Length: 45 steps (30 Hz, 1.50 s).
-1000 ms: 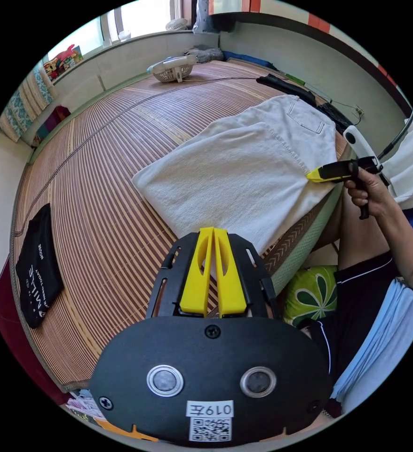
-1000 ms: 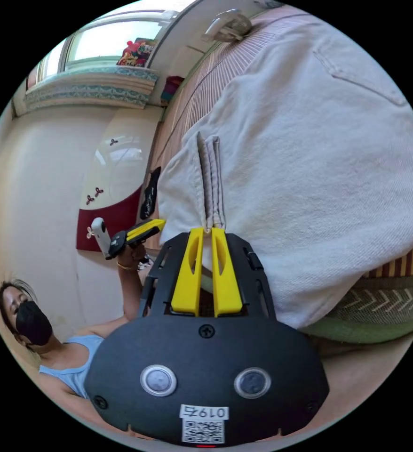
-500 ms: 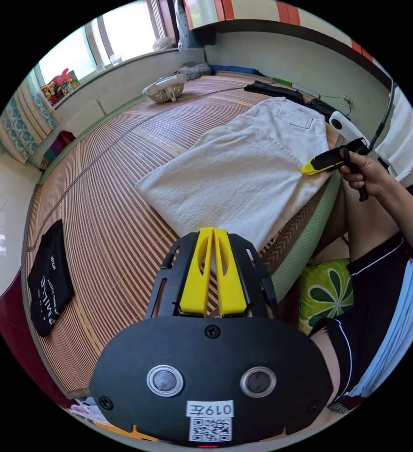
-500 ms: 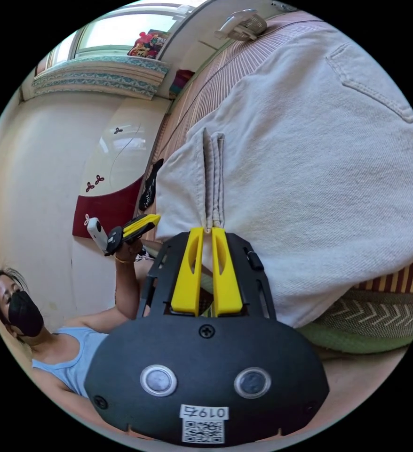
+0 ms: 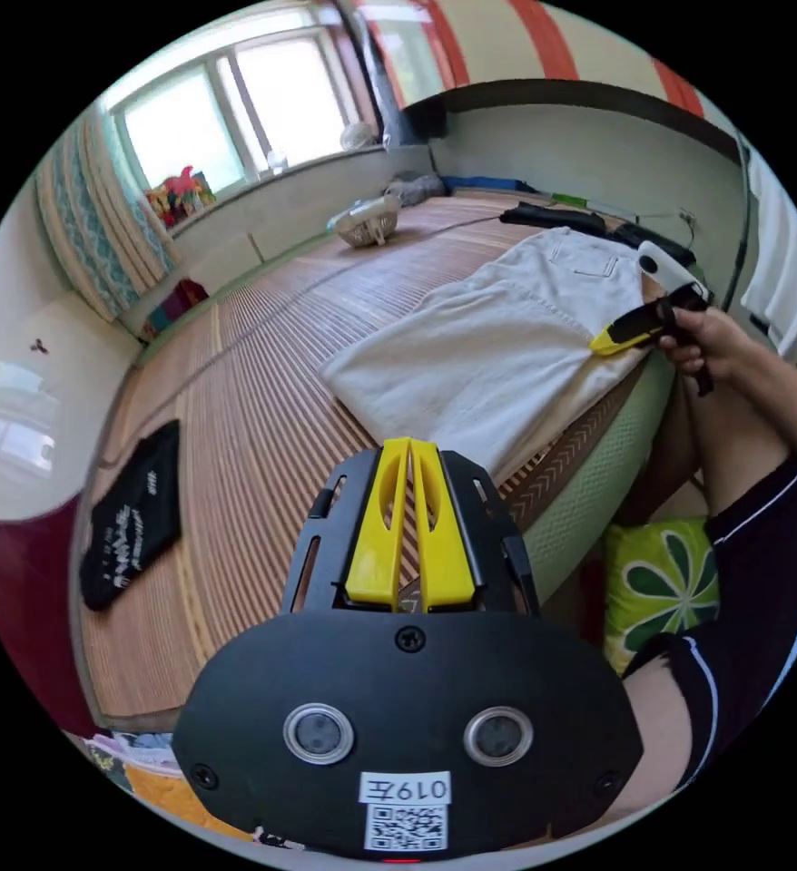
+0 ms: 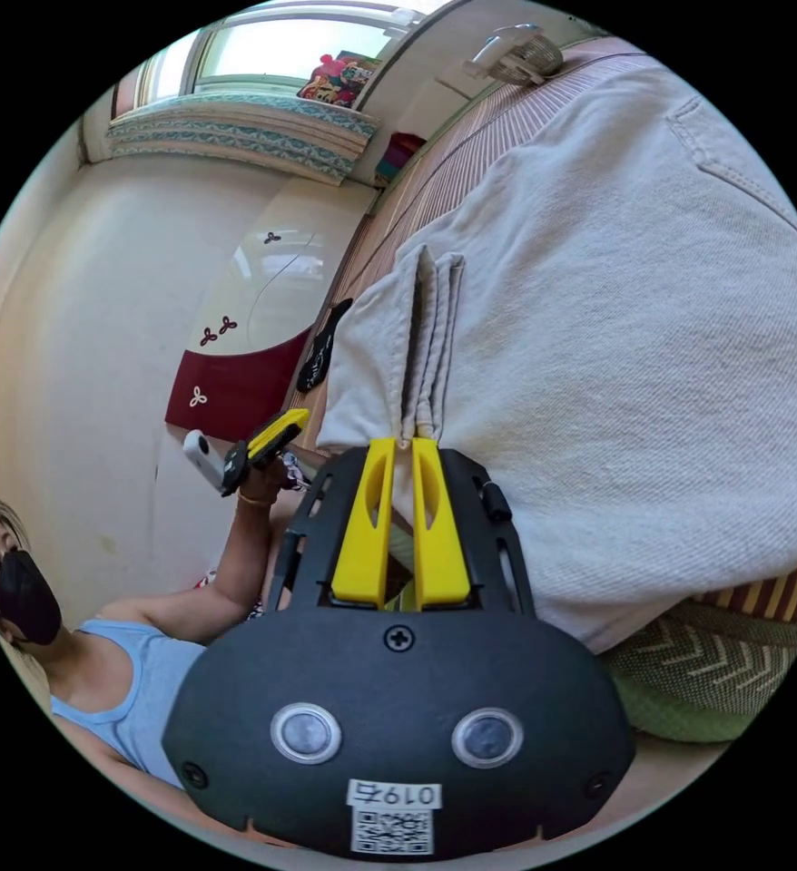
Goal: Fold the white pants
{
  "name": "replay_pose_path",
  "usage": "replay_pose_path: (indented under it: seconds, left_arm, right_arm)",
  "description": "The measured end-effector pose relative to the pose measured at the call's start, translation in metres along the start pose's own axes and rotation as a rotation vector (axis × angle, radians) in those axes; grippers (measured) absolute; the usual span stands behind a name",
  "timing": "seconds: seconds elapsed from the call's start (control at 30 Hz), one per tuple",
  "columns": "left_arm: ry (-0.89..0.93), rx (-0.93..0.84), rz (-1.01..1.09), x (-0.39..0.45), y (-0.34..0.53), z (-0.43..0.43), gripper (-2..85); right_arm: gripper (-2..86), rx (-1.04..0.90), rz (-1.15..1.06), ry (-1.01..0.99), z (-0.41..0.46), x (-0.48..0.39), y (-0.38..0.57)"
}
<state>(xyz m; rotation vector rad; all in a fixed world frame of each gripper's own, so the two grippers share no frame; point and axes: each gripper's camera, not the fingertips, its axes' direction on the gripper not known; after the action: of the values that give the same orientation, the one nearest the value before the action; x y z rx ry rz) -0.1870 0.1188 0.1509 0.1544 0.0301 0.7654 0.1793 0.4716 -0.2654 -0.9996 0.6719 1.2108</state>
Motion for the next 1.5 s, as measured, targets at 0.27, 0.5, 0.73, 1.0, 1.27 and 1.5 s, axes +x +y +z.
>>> replay_pose_path:
  seconds: [0.27,0.5,0.73,1.0,1.27,1.5]
  left_arm:
    - [-0.34,-0.111,0.282,0.138,0.044,-0.011,1.9]
    - [-0.314,-0.13,0.259,0.17,0.041,-0.004,5.1]
    - [-0.357,-0.155,0.328,0.205,0.04,0.006,4.7]
    - [-0.45,-0.191,0.432,0.238,0.036,0.024,2.0]
    - [-0.375,-0.207,0.409,0.229,0.03,0.027,0.7]
    - [-0.412,-0.186,0.574,0.228,0.042,0.037,0.5]
  right_arm:
    - [2.0,0.004,0.038,-0.051,-0.018,0.018,0.003]
    - [2.1,0.018,0.032,-0.061,-0.031,0.025,0.008]
    - [2.4,0.029,0.031,-0.065,-0.041,0.031,0.01]
    - [2.3,0.03,0.029,-0.067,-0.048,0.035,0.01]
    - [0.9,0.042,0.006,-0.118,-0.052,0.043,0.008]
    - [-0.1,0.016,0.0,-0.101,-0.047,0.043,0.002]
